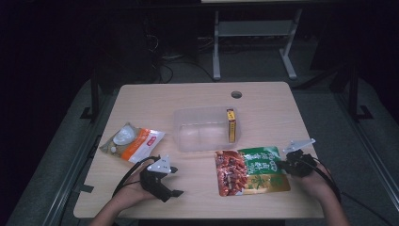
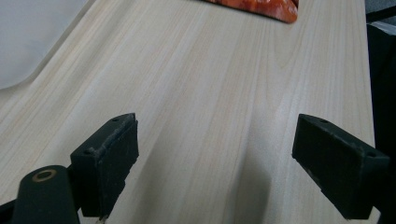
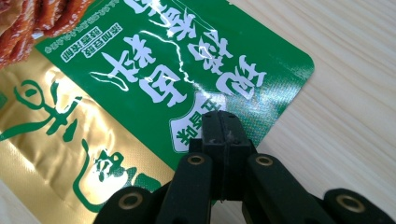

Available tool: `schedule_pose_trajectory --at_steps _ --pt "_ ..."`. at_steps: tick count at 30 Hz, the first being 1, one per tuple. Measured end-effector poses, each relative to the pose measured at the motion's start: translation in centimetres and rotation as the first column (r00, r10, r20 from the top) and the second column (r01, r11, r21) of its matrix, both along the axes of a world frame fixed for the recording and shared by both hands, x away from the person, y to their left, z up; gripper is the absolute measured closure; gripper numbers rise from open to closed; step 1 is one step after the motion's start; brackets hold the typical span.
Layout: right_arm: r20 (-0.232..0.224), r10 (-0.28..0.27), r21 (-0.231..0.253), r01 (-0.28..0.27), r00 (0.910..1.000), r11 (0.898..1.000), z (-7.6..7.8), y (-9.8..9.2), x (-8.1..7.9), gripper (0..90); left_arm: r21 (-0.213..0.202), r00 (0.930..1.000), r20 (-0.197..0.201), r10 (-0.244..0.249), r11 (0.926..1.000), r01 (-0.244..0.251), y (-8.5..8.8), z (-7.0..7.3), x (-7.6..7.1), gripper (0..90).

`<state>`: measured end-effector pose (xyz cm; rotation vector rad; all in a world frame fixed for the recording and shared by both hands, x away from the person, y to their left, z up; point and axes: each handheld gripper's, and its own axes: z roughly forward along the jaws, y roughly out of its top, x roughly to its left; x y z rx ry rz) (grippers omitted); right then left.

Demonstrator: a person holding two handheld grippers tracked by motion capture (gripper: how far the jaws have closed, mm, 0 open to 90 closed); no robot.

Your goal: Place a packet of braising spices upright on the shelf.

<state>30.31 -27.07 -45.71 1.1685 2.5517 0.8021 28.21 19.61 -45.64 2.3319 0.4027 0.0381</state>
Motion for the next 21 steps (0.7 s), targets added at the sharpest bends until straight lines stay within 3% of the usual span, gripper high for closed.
schedule_pose_trajectory --at_steps 9,21 --pt "0.015 0.098 0.016 -0.098 0.9951 0.995 -0.1 3.1 0.2 90.0 -0.006 1.0000 0.007 -0.004 1.0000 0.004 0.0 0.1 0.0 14.3" --pt "0.035 0.227 0.031 -0.228 0.9732 0.973 -0.2 7.8 0.5 90.0 -0.024 1.0000 0.004 0.003 0.9997 -0.003 0.0 0.3 -0.1 14.3"
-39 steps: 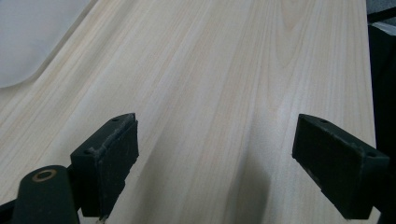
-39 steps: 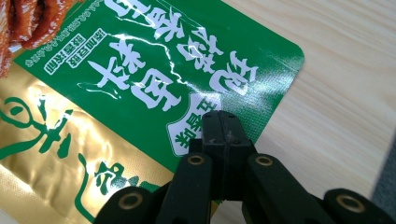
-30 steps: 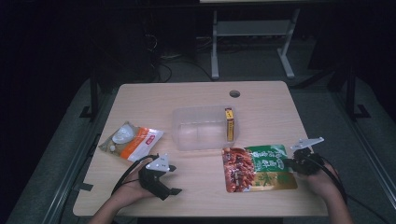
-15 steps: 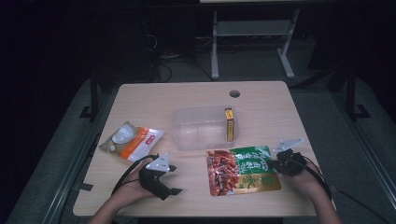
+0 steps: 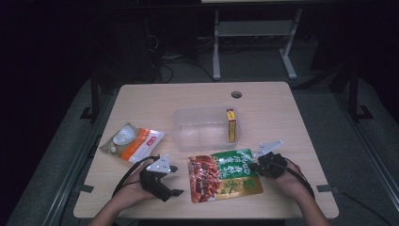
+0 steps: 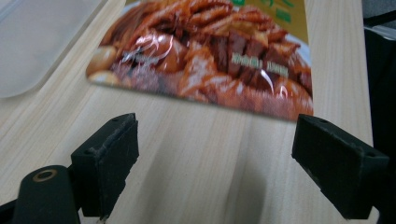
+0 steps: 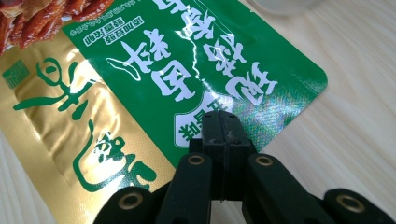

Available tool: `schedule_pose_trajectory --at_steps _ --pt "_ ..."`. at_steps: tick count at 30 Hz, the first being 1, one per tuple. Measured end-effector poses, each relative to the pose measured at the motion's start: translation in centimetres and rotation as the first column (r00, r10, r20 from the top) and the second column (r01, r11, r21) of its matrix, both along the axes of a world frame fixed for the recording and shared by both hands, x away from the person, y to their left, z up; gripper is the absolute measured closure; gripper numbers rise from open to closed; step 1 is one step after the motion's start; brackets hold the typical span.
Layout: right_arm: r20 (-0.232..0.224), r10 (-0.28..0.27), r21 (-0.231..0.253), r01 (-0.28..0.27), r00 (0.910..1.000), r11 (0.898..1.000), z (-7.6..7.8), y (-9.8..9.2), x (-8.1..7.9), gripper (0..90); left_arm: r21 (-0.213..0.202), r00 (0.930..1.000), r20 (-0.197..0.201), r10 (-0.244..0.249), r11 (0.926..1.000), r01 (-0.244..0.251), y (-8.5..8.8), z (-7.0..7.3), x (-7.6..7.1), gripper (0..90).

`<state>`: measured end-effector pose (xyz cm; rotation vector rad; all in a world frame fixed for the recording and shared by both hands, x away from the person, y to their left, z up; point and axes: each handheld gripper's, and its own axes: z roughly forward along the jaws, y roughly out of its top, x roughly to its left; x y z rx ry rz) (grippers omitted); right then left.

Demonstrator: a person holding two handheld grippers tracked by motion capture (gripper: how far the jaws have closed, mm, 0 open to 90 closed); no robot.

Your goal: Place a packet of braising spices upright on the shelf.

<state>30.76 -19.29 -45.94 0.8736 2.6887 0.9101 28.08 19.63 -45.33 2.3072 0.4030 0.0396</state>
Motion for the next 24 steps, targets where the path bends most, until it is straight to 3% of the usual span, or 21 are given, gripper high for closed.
schedule_pose_trajectory --at_steps 7,14,20,24 --pt "0.001 0.052 0.018 -0.052 0.9986 0.998 -0.1 2.5 0.1 90.0 0.002 1.0000 0.009 0.001 1.0000 -0.001 0.2 0.2 0.1 14.2" --pt "0.014 0.130 0.025 -0.130 0.9914 0.991 -0.2 5.4 0.1 90.0 0.007 0.9998 0.018 -0.001 1.0000 0.001 0.4 0.4 0.4 13.9" --pt "0.033 0.158 0.021 -0.159 0.9869 0.987 -0.2 6.5 -0.1 90.0 0.003 0.9997 0.023 0.005 1.0000 -0.005 0.6 0.4 0.8 13.9" --pt "0.042 0.125 0.058 -0.128 0.9912 0.990 0.2 5.9 -0.3 76.2 0.005 0.9996 0.029 0.000 1.0000 0.000 0.5 0.6 1.3 13.7"
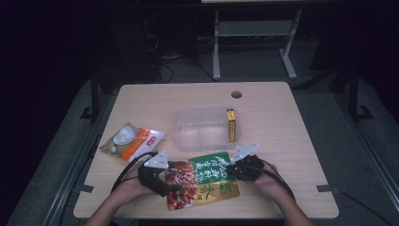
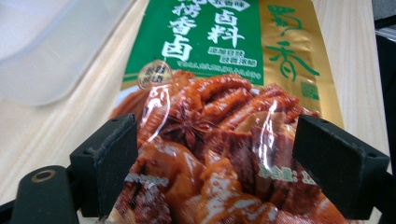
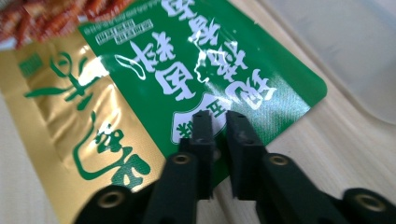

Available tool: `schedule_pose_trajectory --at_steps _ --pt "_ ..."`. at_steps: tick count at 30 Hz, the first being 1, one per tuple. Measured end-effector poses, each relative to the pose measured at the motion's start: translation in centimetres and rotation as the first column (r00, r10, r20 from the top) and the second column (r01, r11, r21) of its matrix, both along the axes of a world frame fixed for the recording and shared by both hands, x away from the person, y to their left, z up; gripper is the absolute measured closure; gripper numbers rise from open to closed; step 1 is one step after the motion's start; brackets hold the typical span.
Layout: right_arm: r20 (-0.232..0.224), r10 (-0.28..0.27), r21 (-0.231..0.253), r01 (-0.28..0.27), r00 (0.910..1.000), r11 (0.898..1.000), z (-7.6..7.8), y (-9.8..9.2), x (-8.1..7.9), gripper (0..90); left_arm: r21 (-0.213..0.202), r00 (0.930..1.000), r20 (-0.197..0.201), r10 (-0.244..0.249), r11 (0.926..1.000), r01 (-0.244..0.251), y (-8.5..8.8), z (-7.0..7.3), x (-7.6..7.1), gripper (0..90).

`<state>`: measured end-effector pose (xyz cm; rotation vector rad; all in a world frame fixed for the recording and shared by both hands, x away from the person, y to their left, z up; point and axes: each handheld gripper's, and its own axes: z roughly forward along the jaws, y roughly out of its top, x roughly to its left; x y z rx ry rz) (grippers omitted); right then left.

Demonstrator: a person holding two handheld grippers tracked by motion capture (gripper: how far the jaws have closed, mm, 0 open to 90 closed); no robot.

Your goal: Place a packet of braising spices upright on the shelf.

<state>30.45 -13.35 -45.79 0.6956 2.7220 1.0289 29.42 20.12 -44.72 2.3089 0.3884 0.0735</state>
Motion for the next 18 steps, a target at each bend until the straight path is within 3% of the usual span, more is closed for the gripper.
schedule_pose_trajectory --at_steps 4,10,14,18 --pt "0.006 -0.037 0.055 0.037 0.9993 0.998 0.9 -0.9 -0.4 61.8 -0.003 1.0000 0.003 -0.009 1.0000 0.009 -0.7 0.0 0.8 13.7" --pt "0.014 -0.101 0.077 0.099 0.9948 0.992 1.0 -3.0 -1.5 37.1 0.017 0.9997 -0.005 -0.026 0.9995 0.026 -1.7 -0.5 2.1 13.5" --pt "0.034 -0.142 0.080 0.139 0.9893 0.987 1.2 -4.1 -2.9 28.2 0.023 0.9996 -0.017 -0.022 0.9995 0.023 -2.2 -1.0 2.9 13.3" --pt "0.046 -0.169 0.095 0.164 0.9846 0.982 1.2 -5.1 -4.3 26.3 0.053 0.9992 -0.036 -0.019 0.9984 0.021 -2.6 -1.8 3.8 13.2"
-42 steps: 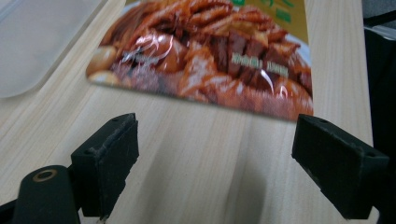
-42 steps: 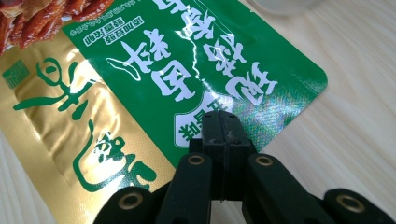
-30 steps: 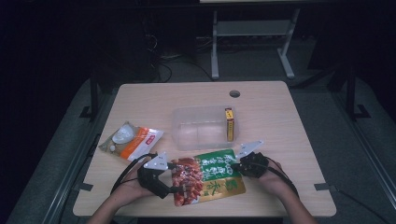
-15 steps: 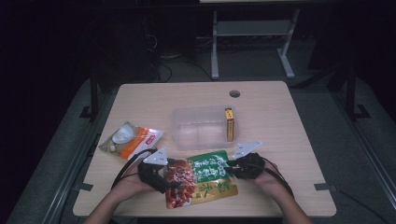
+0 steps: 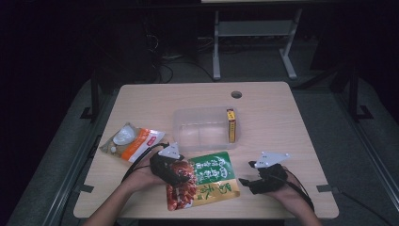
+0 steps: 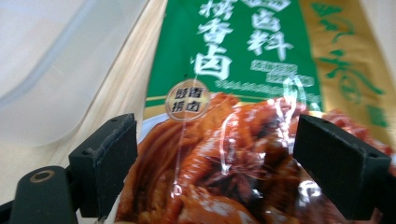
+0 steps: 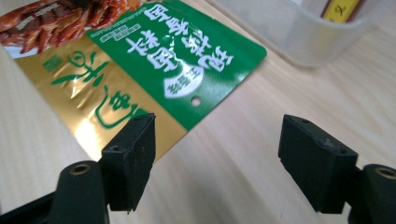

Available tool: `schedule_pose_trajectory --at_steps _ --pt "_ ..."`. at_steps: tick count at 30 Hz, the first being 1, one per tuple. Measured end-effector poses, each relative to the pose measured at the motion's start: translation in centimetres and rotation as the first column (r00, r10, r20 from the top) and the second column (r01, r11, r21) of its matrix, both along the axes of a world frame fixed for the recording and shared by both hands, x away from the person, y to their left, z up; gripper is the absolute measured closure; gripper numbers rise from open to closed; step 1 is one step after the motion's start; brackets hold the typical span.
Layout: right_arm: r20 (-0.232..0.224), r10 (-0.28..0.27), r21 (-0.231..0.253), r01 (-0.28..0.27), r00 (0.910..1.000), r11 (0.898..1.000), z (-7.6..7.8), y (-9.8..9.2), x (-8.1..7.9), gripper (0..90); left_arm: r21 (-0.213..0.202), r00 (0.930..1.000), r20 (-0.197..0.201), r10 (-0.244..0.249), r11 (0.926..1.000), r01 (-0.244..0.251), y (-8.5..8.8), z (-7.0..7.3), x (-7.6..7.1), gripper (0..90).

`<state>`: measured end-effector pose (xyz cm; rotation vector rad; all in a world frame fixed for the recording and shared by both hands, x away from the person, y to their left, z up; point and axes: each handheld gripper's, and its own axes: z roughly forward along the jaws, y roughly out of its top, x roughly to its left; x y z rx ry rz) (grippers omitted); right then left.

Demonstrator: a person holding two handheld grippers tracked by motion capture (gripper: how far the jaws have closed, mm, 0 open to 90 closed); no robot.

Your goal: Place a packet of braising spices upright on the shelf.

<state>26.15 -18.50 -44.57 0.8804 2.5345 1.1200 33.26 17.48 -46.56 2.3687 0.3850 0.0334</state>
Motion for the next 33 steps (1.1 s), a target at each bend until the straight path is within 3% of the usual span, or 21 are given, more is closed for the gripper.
schedule_pose_trajectory --at_steps 10,19,23,33 --pt "0.013 -0.007 -0.006 0.007 0.9999 1.000 -0.24 -0.23 0.36 26.3 -0.023 0.9997 -0.023 0.004 0.9997 -0.005 -0.09 -0.39 0.42 12.9" --pt "0.019 -0.004 -0.005 0.004 0.9998 1.000 -0.19 -0.15 0.31 26.7 -0.027 0.9998 -0.003 -0.018 0.9995 0.018 -0.01 -0.45 0.32 14.8" --pt "0.025 -0.001 -0.005 0.001 0.9997 1.000 -0.14 -0.10 0.32 26.8 -0.034 0.9996 0.001 -0.030 0.9990 0.030 0.14 -0.31 0.18 26.9" --pt "0.030 -0.003 0.000 0.003 0.9996 1.000 0.00 -0.20 0.31 26.8 0.011 0.9981 0.023 -0.057 0.9983 0.057 -0.33 0.23 -0.49 59.6"
